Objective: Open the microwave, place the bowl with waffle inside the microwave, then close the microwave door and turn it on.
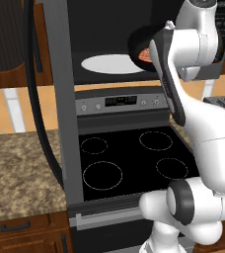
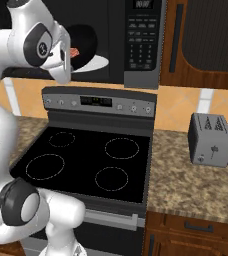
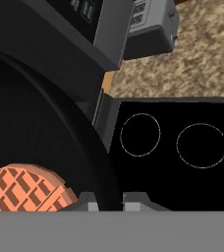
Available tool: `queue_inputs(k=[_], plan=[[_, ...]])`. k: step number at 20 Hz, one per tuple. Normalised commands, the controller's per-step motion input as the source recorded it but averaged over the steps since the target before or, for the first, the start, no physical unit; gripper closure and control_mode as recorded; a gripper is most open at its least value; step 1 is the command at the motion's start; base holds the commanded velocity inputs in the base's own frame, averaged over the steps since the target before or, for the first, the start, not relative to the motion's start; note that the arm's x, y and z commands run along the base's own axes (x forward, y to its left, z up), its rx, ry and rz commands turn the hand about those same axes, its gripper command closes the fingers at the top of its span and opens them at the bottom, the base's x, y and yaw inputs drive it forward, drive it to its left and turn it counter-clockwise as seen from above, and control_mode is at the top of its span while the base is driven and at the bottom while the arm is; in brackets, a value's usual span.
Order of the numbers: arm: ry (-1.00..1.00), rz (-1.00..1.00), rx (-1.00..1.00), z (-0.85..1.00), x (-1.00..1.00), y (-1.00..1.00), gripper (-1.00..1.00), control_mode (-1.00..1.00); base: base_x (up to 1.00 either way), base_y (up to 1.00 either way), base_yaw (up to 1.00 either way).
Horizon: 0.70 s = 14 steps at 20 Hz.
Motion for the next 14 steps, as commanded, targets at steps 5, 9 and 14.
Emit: queue_inputs(k=[5,9,14], plan=[[0.02,0.10,0.00,-0.16,0.56,0.29,1.00,-1.00,0.00,0.00,0.00],[0.06,0.10,0.02,-0.15,0.62,0.01,1.00,-1.00,0.00,0.00,0.00],[0.02,0.10,0.00,-0.26,0.51,0.15,1.00,-1.00,0.00,0.00,0.00]])
